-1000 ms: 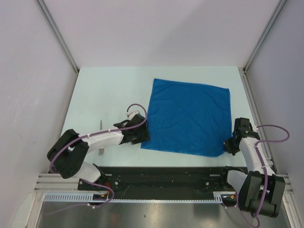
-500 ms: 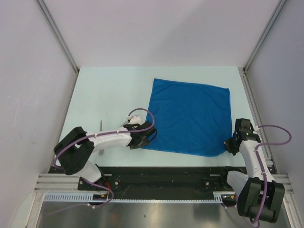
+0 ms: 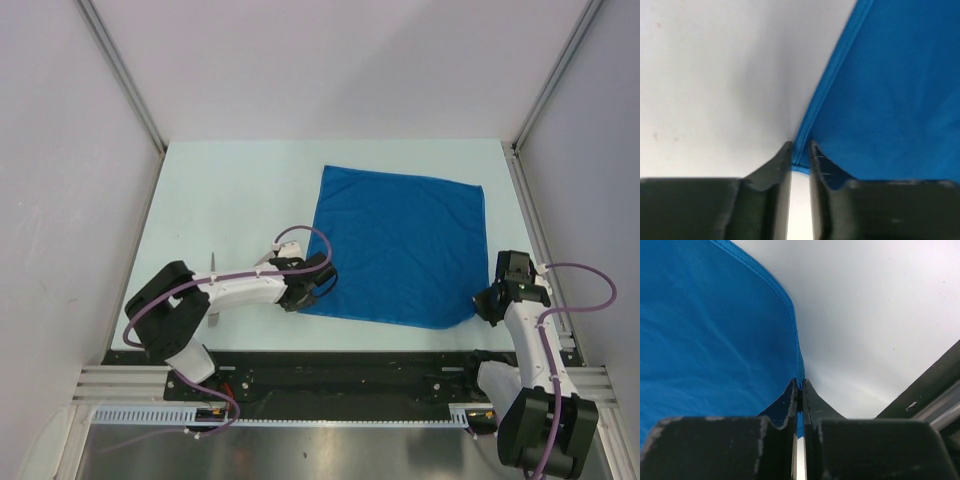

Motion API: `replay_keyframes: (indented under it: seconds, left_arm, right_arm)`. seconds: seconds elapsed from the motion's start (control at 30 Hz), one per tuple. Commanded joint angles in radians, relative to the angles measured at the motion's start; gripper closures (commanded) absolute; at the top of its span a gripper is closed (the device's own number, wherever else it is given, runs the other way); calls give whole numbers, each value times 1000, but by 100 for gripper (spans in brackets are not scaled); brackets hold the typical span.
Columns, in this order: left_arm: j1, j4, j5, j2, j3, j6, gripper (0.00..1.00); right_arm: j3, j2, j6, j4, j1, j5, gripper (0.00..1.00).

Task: Fold the napkin into a case and place the utensils inside
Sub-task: Pick up the flattened napkin from the center of the board, then fold and flatten the napkin at the center of the board.

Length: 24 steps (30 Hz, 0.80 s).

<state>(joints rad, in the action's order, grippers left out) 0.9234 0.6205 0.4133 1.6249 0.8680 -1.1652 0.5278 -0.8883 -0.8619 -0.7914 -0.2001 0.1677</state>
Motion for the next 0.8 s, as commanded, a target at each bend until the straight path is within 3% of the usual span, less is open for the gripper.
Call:
replay_keyframes:
  seconds: [0.0, 0.07, 0.3, 0.53, 0.77]
  left_arm:
    - [12, -8, -162, 90, -101, -82, 85]
    - [12, -36, -165, 69, -119, -96, 98]
    - [9, -67, -61, -178, -170, -54, 100]
    - [2, -196, -1, -480, -97, 300, 100]
    - [0, -258, -25, -692, 179, 607, 100]
  right_arm:
    - [14, 29, -8, -2, 4, 3, 100]
    - [18, 32, 4, -12, 4, 3, 100]
    - [69, 81, 72, -45, 10, -49, 100]
    - [213, 147, 185, -52, 14, -211, 100]
    - [662, 262, 329, -121, 16, -330, 100]
